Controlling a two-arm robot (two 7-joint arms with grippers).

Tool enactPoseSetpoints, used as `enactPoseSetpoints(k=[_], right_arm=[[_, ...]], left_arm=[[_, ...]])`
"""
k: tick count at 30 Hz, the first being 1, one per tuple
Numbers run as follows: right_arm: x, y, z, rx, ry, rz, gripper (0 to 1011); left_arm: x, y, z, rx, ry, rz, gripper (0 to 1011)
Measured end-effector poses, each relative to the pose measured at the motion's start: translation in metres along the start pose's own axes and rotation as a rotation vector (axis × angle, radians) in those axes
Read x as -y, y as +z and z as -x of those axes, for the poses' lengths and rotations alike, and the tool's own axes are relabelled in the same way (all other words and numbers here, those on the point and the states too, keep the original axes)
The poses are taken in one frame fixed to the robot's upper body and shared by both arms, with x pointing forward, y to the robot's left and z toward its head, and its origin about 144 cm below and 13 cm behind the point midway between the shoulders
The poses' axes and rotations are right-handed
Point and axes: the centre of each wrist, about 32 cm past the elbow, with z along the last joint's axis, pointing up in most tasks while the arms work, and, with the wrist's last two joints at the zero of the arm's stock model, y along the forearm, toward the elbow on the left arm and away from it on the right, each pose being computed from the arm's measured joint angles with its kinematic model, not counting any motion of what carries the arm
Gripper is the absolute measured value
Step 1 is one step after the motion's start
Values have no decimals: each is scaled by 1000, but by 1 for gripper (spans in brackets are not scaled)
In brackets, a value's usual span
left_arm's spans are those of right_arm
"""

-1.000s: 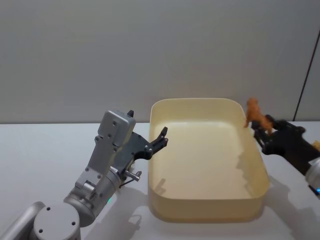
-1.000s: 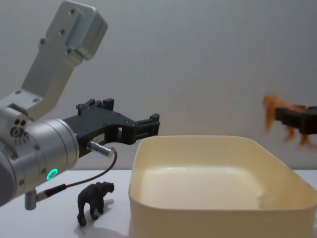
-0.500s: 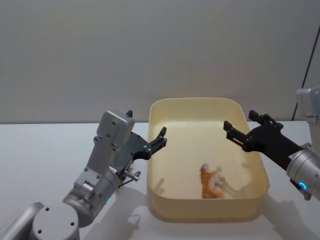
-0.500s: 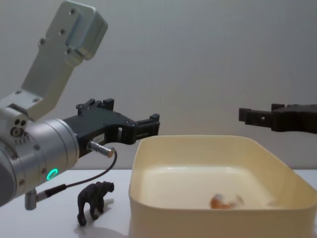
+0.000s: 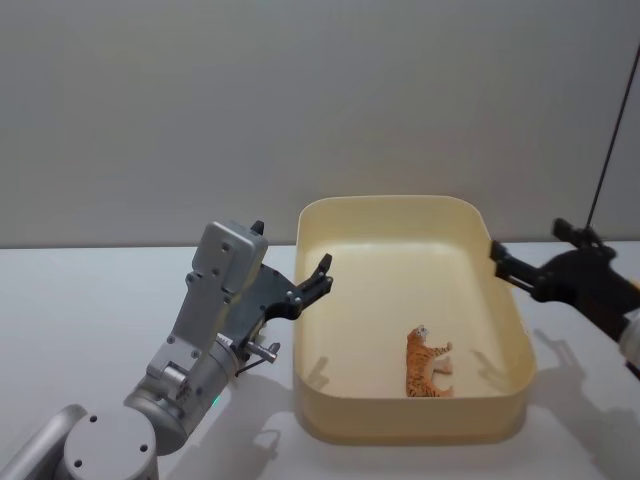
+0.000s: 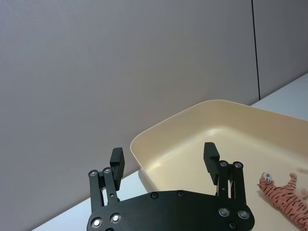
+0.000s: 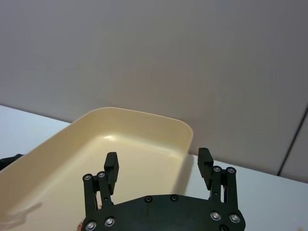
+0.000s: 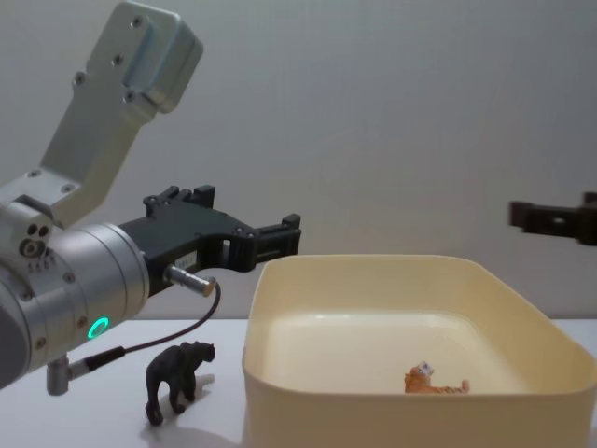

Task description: Pick up the toy alternately with two hands and place it into the central storage box.

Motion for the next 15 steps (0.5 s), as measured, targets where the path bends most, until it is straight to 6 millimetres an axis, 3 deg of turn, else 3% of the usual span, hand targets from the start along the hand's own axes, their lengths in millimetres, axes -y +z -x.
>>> enactPoseSetpoints(k=[15], right_arm=[[50, -9, -38, 9, -209, 42, 1001]], left_arm=[[0, 0, 0, 0, 0, 0, 1001]])
